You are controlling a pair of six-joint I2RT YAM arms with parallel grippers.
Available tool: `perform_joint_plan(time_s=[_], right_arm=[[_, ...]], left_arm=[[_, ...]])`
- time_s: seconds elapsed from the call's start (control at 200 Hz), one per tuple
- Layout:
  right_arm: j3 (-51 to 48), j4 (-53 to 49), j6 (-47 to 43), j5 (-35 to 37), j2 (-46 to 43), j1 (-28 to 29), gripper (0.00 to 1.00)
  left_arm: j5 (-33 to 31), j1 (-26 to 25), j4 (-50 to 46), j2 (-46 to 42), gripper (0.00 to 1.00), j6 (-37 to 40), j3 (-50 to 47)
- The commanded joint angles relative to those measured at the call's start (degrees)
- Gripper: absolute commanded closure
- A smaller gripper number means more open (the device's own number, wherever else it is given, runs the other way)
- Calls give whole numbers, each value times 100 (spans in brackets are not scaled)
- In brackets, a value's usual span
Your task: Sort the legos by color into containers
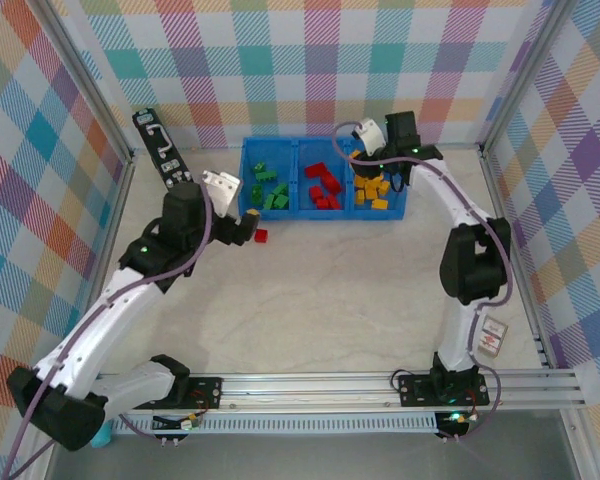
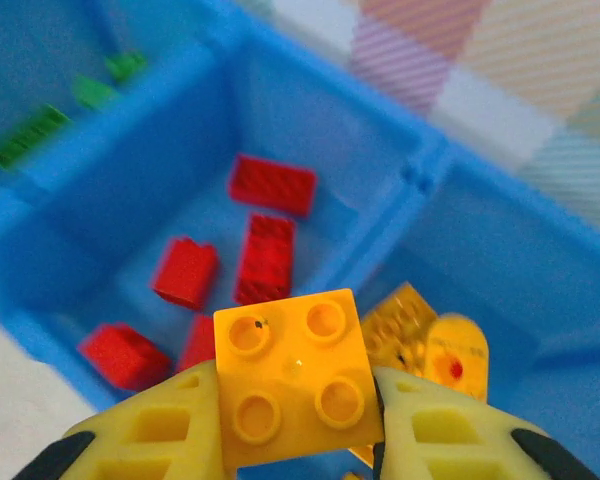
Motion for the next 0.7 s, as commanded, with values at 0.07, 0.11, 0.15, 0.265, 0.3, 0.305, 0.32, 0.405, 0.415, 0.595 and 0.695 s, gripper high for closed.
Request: perform_joint_plan(time_s=[0.07,0.11,0.15,0.265,0.3,0.305,0.32,0.405,0.415,0.595,0.695], right_arm=[[222,161,200,727,341,-165,85],[201,221,265,716,394,-214,85],[183,278,286,739,446,-248,85],[200,277,258,834,612,-284,84],[193,279,247,868,650,-287,83],[192,285,247,875,658,-287,83],[179,298,247,900,671,-294,83],[163,335,238,1012,782,-322,82],[164,335,238,1020,805,-323,81],[209,346,212,1041,1037,-349,78],[226,369,209,1037,1109,-358,74]], left_arm=[[-502,-41,19,263,0,-1007,-674],[-463,-40,77,366,1,-1074,-830],[-418,-42,119,485,2,-1140,-953],[-374,-68,200,898,4,-1307,-1167],[-320,-85,248,1022,5,-1314,-1198],[-317,-85,257,1040,5,-1315,-1205],[-321,-94,271,1091,6,-1313,-1204],[-410,-134,361,1422,7,-1362,-1183],[-415,-138,373,1466,7,-1365,-1184],[-448,-200,635,2139,7,-1431,-1043],[-442,-234,692,2466,7,-1430,-877]])
